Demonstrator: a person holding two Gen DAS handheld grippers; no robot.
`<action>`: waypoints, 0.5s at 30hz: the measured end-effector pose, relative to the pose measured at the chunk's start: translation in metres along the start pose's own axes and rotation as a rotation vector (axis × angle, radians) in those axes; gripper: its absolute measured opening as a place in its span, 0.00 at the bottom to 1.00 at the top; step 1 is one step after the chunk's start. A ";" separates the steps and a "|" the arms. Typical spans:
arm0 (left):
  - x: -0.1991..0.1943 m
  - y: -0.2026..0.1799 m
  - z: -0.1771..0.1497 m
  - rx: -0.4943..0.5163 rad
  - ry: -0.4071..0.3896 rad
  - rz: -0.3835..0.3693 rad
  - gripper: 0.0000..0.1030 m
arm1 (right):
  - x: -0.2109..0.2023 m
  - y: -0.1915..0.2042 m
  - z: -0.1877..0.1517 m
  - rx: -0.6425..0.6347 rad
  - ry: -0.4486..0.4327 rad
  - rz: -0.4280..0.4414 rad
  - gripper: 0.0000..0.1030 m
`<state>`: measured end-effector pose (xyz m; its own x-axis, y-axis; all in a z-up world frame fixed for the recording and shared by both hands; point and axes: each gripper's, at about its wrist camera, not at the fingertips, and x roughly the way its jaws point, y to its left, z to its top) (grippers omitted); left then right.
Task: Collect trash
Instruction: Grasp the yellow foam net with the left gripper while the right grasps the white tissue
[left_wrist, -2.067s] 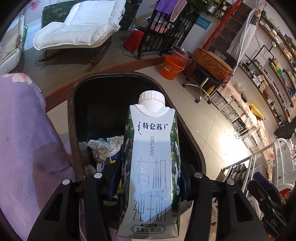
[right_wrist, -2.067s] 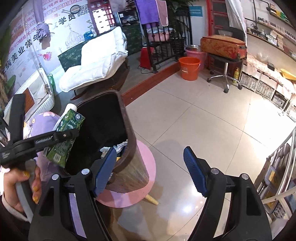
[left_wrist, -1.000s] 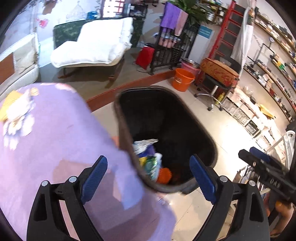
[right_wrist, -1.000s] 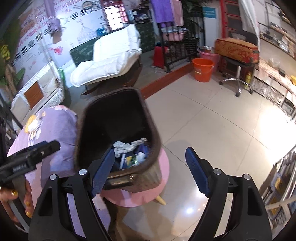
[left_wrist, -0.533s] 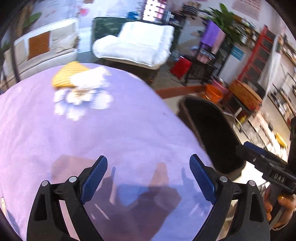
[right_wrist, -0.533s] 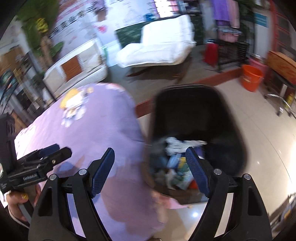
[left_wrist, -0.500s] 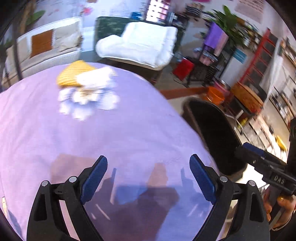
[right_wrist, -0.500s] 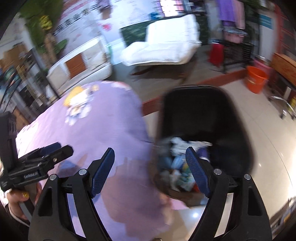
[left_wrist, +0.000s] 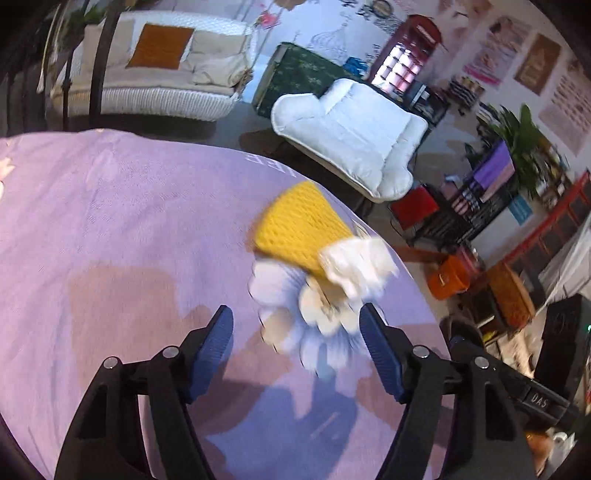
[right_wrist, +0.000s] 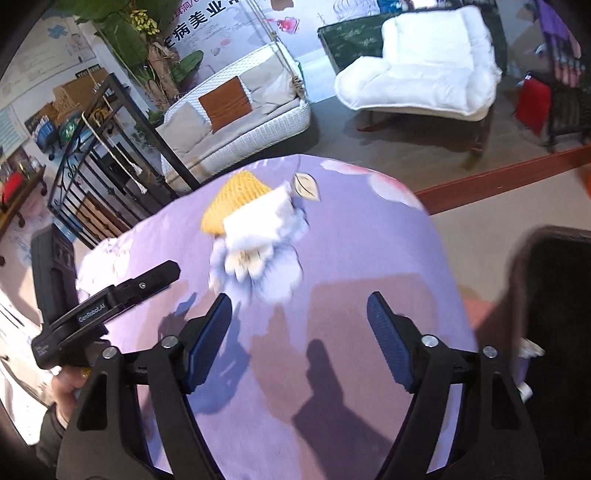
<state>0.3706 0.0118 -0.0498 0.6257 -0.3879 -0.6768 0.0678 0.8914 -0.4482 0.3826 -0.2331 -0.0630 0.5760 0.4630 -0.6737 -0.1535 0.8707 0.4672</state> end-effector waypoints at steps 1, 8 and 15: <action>0.007 0.005 0.008 -0.025 0.006 -0.003 0.66 | 0.010 0.002 0.007 0.009 0.002 0.011 0.67; 0.036 0.023 0.032 -0.113 0.027 -0.044 0.65 | 0.065 0.007 0.037 0.066 0.048 0.038 0.56; 0.042 0.010 0.029 -0.104 0.055 -0.106 0.44 | 0.082 0.018 0.042 0.065 0.074 0.063 0.18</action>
<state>0.4198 0.0111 -0.0657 0.5754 -0.4936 -0.6521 0.0485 0.8165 -0.5753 0.4607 -0.1862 -0.0854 0.5058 0.5295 -0.6810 -0.1338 0.8280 0.5445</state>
